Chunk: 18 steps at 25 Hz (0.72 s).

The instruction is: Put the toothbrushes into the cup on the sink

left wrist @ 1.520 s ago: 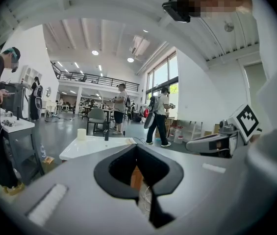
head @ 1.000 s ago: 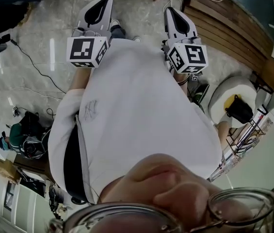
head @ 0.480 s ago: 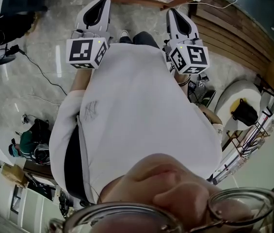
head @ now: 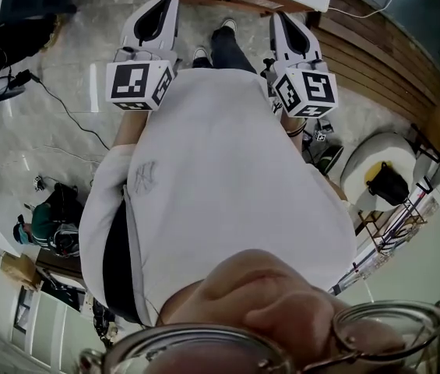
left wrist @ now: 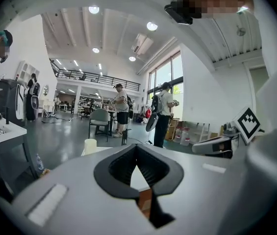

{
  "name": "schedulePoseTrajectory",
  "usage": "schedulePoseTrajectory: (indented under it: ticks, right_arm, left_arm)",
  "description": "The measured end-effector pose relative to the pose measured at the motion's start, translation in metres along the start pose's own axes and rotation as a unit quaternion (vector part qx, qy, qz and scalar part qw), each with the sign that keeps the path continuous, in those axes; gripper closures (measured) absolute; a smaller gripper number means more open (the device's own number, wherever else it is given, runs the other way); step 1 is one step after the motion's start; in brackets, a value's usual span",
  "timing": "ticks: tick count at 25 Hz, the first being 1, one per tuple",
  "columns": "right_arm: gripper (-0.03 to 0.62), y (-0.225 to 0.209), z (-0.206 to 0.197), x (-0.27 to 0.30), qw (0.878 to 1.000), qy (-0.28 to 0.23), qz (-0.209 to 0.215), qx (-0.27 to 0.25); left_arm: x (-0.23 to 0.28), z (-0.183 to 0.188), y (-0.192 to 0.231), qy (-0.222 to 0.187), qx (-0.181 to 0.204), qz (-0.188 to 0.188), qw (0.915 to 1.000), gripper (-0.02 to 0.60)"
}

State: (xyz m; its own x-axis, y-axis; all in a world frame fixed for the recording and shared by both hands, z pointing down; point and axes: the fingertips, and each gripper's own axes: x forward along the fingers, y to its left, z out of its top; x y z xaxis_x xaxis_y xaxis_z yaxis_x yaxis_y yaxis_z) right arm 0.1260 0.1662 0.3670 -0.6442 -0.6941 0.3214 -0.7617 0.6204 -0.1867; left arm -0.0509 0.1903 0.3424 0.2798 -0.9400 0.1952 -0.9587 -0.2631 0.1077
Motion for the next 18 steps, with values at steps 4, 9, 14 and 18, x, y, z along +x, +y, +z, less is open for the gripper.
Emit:
schedulePoseTrajectory:
  ticks: [4, 9, 14, 18]
  right_arm:
    - [0.585, -0.023, 0.012, 0.024, 1.000, 0.002, 0.011, -0.002]
    - [0.585, -0.065, 0.043, 0.048, 1.000, -0.007, 0.019, -0.014]
    - [0.585, -0.103, 0.055, 0.066, 0.999, -0.006, 0.027, -0.025]
    - [0.585, -0.124, 0.052, 0.077, 0.999, 0.006, 0.034, -0.023]
  left_arm:
    - [0.033, 0.008, 0.006, -0.001, 0.000, 0.007, 1.0000, 0.574]
    - [0.078, 0.032, 0.004, -0.016, 0.002, 0.020, 0.9997, 0.574]
    - [0.112, 0.037, 0.002, -0.023, 0.003, 0.039, 0.9990, 0.575]
    - [0.129, 0.030, 0.003, -0.013, 0.001, 0.052, 0.9985, 0.574]
